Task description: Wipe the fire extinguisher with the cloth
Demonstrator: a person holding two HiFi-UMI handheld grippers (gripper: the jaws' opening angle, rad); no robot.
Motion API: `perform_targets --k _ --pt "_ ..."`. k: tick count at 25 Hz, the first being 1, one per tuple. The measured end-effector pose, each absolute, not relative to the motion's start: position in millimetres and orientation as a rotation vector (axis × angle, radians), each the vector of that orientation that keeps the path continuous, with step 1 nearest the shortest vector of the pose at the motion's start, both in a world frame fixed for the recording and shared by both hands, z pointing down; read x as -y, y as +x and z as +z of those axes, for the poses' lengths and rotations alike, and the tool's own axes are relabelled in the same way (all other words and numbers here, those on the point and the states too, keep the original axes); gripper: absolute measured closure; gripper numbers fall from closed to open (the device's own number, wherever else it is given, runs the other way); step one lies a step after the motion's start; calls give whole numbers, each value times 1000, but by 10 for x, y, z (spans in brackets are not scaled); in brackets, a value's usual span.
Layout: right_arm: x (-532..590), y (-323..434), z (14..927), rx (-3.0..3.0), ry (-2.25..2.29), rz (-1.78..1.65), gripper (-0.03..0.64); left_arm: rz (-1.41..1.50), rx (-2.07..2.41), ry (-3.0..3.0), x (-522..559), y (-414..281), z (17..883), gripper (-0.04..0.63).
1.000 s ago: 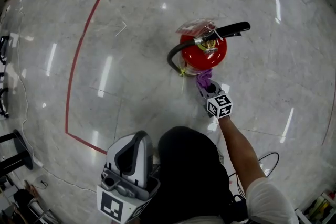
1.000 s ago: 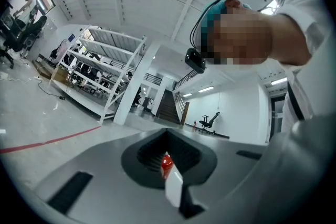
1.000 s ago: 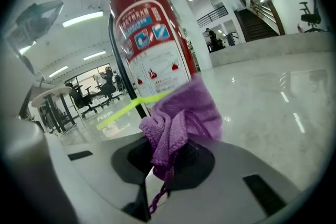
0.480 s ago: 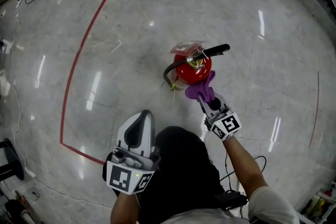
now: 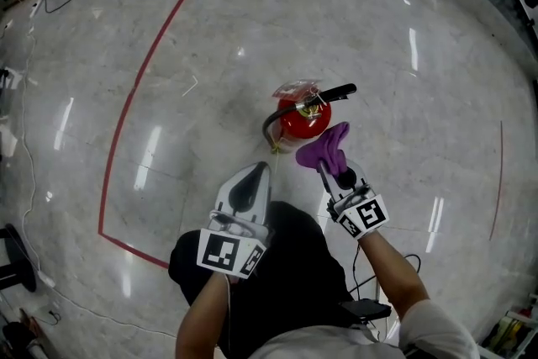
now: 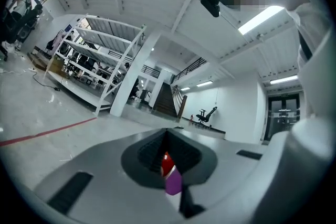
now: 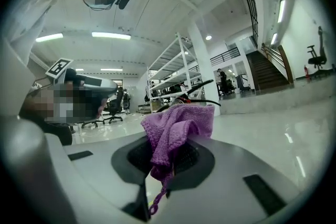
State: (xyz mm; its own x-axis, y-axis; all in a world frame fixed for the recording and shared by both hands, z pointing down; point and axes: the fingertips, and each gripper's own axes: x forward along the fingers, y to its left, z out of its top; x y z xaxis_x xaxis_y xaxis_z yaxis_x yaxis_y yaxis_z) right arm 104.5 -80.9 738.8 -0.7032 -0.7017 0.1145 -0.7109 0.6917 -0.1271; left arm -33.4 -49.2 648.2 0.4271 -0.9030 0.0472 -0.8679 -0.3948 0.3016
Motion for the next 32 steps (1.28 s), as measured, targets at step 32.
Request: perform_targets --k 32 --pt "1046 447 7406 2564 1046 120 568 -205 1539 2412 502 -476 6332 591"
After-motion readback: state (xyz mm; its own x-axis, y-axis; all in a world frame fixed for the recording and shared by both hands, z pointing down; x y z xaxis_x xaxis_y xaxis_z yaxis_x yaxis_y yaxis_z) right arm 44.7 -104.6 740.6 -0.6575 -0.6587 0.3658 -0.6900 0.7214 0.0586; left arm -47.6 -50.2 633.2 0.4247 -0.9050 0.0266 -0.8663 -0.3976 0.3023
